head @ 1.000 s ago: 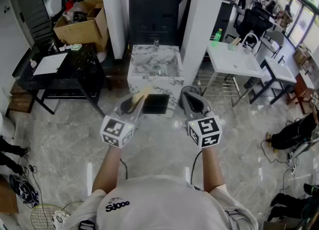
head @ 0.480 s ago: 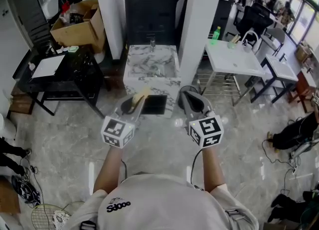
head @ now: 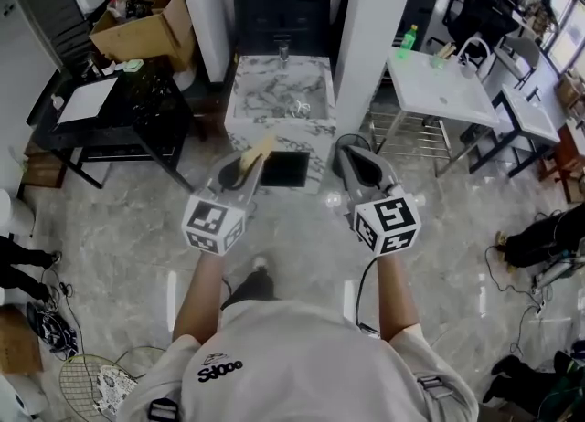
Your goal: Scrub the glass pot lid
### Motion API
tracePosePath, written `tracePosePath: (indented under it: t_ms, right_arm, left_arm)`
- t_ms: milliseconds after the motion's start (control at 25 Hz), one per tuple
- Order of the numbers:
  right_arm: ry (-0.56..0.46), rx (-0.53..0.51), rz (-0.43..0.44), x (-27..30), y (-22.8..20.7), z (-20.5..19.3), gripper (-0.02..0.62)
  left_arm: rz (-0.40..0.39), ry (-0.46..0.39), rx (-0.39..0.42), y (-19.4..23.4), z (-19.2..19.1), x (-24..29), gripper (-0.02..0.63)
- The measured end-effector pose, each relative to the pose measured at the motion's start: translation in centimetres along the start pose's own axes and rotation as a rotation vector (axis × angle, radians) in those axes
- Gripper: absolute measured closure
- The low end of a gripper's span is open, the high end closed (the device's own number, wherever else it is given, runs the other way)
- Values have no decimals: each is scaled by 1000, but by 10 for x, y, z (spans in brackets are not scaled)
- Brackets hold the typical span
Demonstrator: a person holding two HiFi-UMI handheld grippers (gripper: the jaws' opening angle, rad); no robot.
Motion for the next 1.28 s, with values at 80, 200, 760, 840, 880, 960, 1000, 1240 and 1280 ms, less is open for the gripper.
tracePosePath:
  t_ms: [80, 200, 760, 840, 880, 960, 1000, 1240, 1280]
  right_arm:
    - [4, 6, 4, 9, -4, -5, 591]
    - [5, 9, -1, 28, -11, -12, 591]
    - [7, -6, -40, 171, -68, -15, 591]
    - [25, -3, -39, 190, -75, -19, 591]
    - [35, -3, -40, 199, -78, -21, 591]
    - [51, -1, -44, 215, -84, -24, 591]
    - [59, 2, -46, 223, -86, -26, 591]
    - [91, 27, -51, 266, -100, -34, 591]
    - [95, 30, -51, 273, -103, -35, 591]
  left_arm:
    - [1, 2, -6, 7, -3, 9, 551]
    - [-1, 5, -14, 25, -7, 24, 551]
    - [-52, 7, -23, 142, 6, 138, 551]
    - [-50, 13, -34, 158, 6, 151, 551]
    - [-51, 18, -39, 165, 5, 157, 551]
    - [-53, 31, -48, 179, 4, 169, 551]
    - [-55, 36, -51, 186, 4, 175, 551]
    - [-64, 53, -56, 225, 2, 203, 551]
    - [-65, 55, -56, 232, 2, 207, 551]
Point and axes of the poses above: the fingertips, and each gripper's own axes: x forward along the fingers, y to its left, z out of its top, the point moved 7 cm from there along -x, backward along the fingers, and after that the axes turned 13 degrees about -x, right-handed, at the moved point
